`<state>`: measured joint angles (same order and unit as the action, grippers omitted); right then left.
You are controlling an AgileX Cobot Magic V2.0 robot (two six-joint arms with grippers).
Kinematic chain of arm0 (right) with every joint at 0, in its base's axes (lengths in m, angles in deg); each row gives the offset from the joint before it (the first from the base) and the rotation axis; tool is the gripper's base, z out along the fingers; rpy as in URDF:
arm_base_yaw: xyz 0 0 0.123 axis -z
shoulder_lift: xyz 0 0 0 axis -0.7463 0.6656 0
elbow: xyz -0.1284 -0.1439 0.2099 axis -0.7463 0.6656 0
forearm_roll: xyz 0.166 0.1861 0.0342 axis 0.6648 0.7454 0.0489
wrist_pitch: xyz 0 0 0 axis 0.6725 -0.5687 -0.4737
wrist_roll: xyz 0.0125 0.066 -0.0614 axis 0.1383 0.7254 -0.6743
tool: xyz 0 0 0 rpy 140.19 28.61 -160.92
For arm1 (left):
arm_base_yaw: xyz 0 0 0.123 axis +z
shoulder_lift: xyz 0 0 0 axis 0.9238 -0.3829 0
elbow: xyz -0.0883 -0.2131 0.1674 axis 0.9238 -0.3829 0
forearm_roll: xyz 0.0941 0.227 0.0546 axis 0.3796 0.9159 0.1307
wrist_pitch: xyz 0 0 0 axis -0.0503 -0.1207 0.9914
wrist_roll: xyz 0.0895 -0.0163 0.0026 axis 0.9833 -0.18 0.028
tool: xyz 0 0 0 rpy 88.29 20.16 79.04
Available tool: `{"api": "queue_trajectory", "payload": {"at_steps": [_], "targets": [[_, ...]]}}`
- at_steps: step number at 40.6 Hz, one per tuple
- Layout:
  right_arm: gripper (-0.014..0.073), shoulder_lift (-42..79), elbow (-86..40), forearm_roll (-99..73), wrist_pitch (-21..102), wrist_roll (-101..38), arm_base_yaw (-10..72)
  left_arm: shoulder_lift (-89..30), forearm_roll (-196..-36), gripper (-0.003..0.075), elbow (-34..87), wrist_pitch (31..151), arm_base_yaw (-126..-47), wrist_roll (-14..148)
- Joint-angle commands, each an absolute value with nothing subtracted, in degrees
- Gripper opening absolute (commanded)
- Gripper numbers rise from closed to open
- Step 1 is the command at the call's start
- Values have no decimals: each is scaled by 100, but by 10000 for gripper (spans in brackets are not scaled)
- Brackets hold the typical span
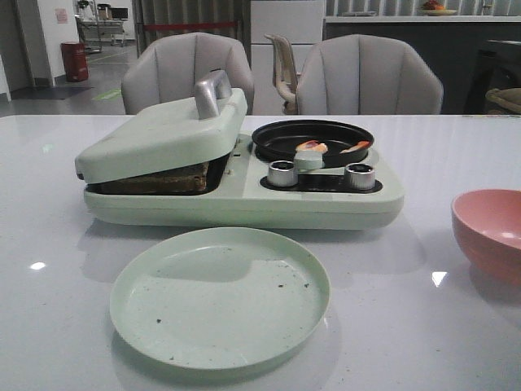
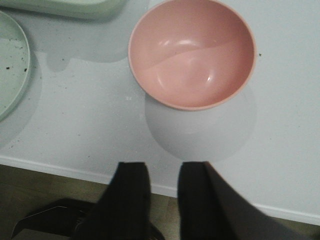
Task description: Make breakfast with bread and shrimp
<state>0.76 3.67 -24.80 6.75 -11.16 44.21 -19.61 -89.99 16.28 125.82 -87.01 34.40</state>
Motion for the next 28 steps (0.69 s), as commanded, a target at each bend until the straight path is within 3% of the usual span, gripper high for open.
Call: {"api": "queue_trajectory", "payload": {"at_steps": [1,3,28], "targets": [[87,16,228,-2501,975,-1092,4445,-1926,-9052,100,1781,12233,-8743,3429],[26,16,228,-2501,982,-1092,4445,-1926,-9052,100,1781,12243,-8743,3429],[46,16,228,-2495,1022,-1092,4445,-1926,-9063,100,1781,12383,-8743,2834]]}}
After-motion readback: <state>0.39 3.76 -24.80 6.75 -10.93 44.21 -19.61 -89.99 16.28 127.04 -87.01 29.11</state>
